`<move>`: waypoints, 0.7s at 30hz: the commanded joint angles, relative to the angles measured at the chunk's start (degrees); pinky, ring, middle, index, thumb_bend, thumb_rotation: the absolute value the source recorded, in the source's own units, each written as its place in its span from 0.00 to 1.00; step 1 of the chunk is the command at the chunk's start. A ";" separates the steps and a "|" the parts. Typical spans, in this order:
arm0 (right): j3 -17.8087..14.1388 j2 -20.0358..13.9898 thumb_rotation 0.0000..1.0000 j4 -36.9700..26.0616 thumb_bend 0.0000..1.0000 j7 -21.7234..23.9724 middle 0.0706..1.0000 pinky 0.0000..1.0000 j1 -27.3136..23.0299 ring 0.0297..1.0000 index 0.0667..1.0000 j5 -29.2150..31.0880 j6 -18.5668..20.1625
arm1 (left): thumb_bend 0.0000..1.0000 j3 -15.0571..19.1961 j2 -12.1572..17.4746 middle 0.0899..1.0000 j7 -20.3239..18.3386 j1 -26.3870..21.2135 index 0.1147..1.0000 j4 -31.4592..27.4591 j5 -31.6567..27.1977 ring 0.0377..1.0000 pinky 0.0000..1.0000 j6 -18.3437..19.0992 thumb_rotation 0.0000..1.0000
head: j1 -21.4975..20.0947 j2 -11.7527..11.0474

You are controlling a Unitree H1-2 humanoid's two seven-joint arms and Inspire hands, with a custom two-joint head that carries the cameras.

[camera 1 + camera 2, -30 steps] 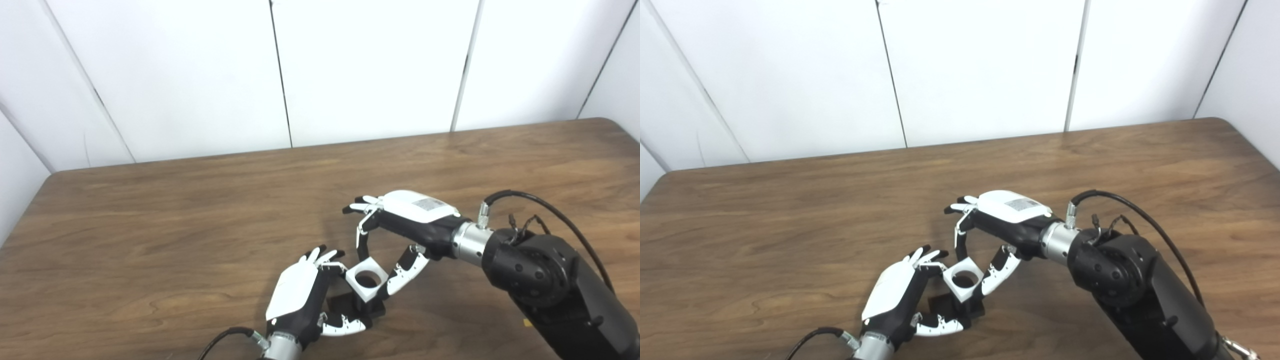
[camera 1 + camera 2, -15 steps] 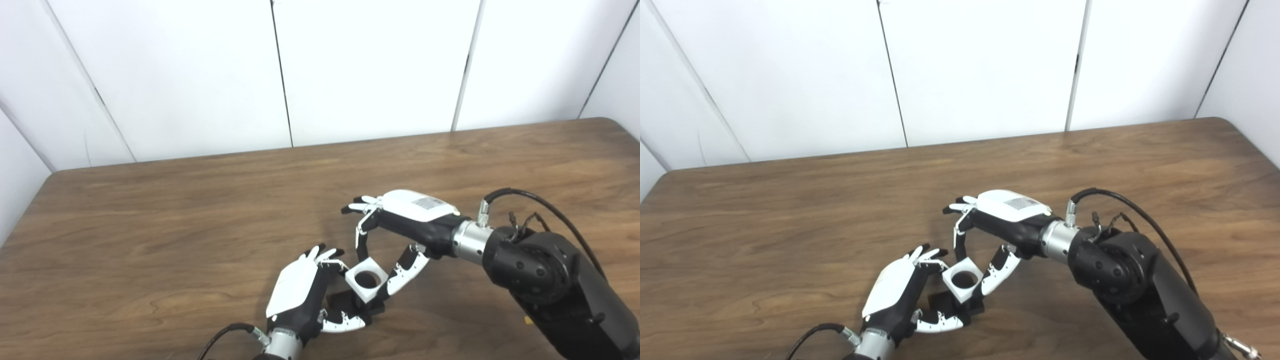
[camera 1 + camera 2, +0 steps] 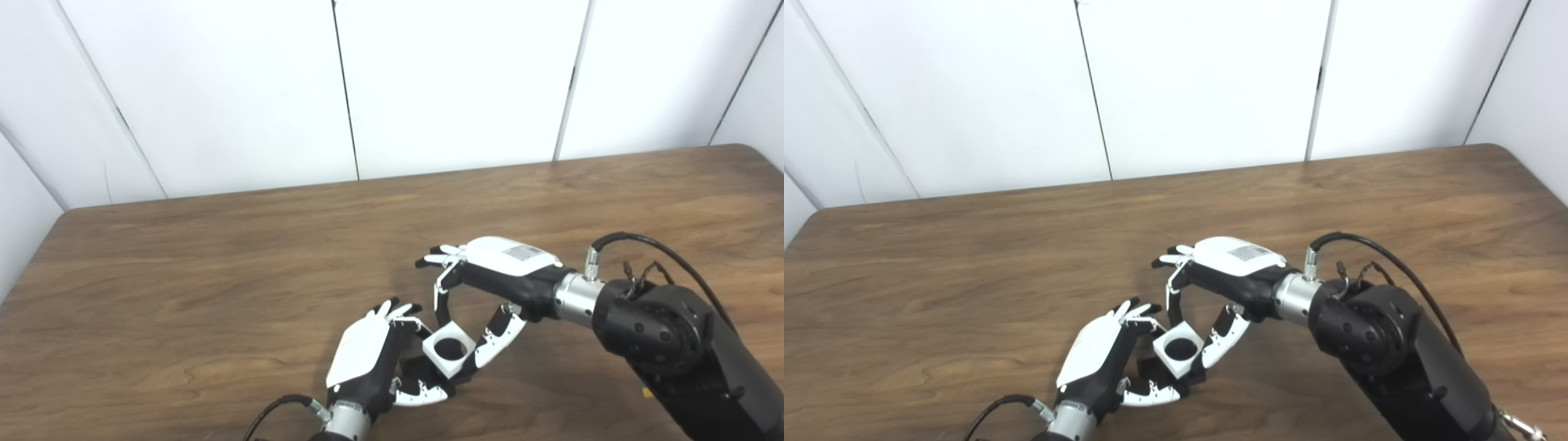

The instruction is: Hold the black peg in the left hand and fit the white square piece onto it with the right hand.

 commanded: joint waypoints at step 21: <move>-1.29 0.75 0.16 0.97 0.52 -2.93 0.95 1.00 -1.59 1.00 0.46 -0.18 -2.87 | 0.52 -0.76 -0.69 0.89 0.64 -0.11 0.42 -0.20 2.17 1.00 1.00 0.48 0.08 | 0.35 -1.03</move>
